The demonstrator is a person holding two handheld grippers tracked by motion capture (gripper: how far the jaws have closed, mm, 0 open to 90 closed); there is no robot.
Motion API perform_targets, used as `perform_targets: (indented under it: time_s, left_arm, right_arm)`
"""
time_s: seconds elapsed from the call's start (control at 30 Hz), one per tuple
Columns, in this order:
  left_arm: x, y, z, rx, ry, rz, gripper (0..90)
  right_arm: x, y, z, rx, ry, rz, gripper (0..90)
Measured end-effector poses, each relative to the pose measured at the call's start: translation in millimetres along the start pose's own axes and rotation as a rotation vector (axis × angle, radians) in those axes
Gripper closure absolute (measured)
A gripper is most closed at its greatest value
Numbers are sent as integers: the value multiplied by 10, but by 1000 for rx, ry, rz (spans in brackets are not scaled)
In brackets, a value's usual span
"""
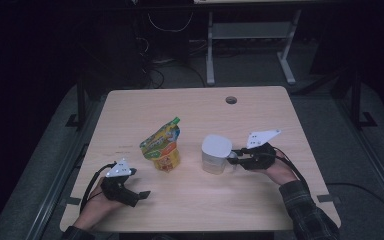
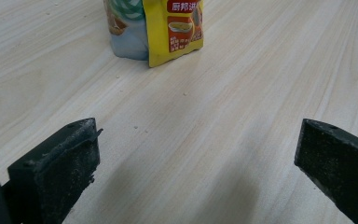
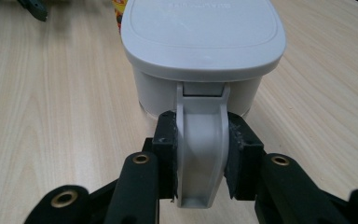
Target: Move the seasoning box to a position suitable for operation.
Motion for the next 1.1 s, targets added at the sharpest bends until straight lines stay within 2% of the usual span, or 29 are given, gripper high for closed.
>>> perform_targets:
  time_s: [0.47, 0.57, 0.8, 1.03, 1.1]
  left_arm:
    - [4, 0, 0, 5, -1, 10, 0]
    - [0, -2, 3, 3, -2, 7, 0]
    - [6, -3, 1, 8, -4, 8, 0]
    - [17, -8, 1, 4, -7, 8, 0]
    - [16, -9, 1, 3, -7, 7, 0]
  right_arm:
    - [-269, 21, 66, -9, 46, 36, 685]
    - [-334, 8, 78, -2, 52, 17, 685]
    - [-461, 20, 110, -5, 72, 44, 685]
    - [-614, -14, 159, 5, 92, 32, 684]
    - [-659, -15, 181, 6, 98, 44, 684]
Point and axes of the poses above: each handheld gripper's, and its own axes: z roughly backward along the jaws, y roughly out of its top, x roughly to its right, the point moved 8 cm from there along -z, roughly forward along the jaws, and after that the axes turned 12 degrees about x, right-handed, at the moved point
